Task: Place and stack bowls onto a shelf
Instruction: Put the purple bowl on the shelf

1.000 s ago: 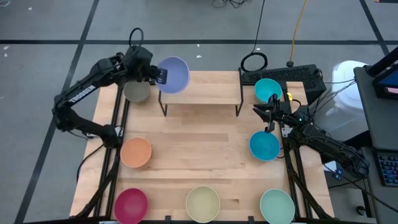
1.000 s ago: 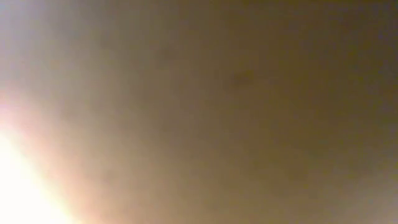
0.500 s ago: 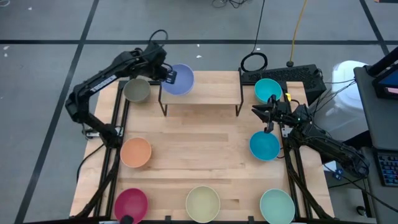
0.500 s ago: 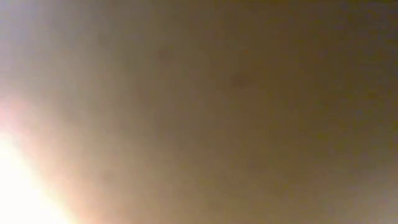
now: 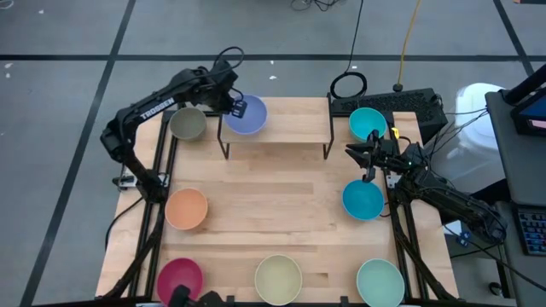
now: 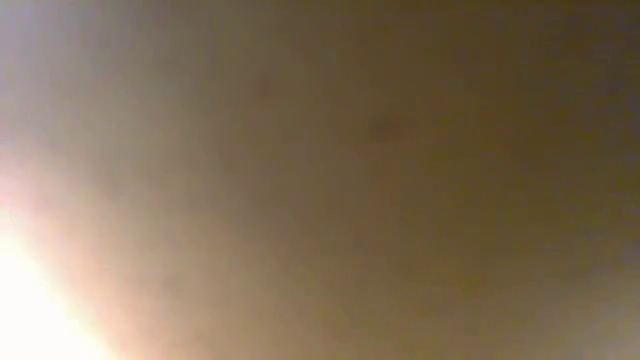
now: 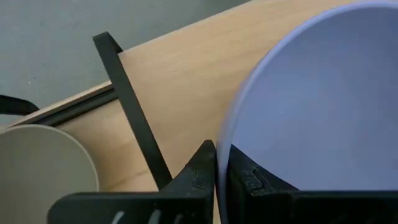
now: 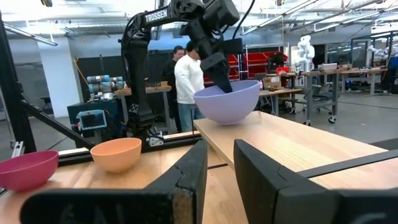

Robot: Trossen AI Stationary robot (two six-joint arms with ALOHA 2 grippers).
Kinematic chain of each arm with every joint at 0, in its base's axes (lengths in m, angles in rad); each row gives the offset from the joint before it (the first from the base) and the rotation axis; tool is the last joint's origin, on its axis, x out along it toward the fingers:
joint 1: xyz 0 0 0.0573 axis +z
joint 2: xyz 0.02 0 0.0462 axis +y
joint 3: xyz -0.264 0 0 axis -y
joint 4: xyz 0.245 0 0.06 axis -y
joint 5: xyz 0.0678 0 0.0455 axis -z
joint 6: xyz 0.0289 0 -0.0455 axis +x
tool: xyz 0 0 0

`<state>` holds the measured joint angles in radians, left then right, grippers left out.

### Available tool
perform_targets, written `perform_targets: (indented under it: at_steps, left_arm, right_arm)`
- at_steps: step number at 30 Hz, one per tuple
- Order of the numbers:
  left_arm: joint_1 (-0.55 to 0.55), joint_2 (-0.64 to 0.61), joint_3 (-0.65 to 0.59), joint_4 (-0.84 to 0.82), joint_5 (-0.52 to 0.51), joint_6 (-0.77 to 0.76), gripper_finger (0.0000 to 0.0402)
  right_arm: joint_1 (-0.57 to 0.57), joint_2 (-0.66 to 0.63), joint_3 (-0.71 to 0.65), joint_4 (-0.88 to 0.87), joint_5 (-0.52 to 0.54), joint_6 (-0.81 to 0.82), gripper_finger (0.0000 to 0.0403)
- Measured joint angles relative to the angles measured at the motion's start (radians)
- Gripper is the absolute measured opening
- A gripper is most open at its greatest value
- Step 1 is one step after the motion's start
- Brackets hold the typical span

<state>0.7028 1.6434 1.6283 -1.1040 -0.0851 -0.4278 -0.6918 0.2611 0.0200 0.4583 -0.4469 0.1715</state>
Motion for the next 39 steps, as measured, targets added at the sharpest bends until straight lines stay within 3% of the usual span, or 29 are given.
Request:
perform_targets:
  at_steps: [21, 39]
  left_arm:
    - [0.021, 0.0, 0.0, 0.015, 0.0, 0.116, 0.0025]
    - [0.021, 0.0, 0.0, 0.016, 0.002, 0.077, 0.0009]
  right_arm:
    - [0.0, 0.0, 0.0, 0.0, 0.0, 0.0, 0.0075]
    - [0.0, 0.0, 0.0, 0.0, -0.003, 0.0, 0.0075]
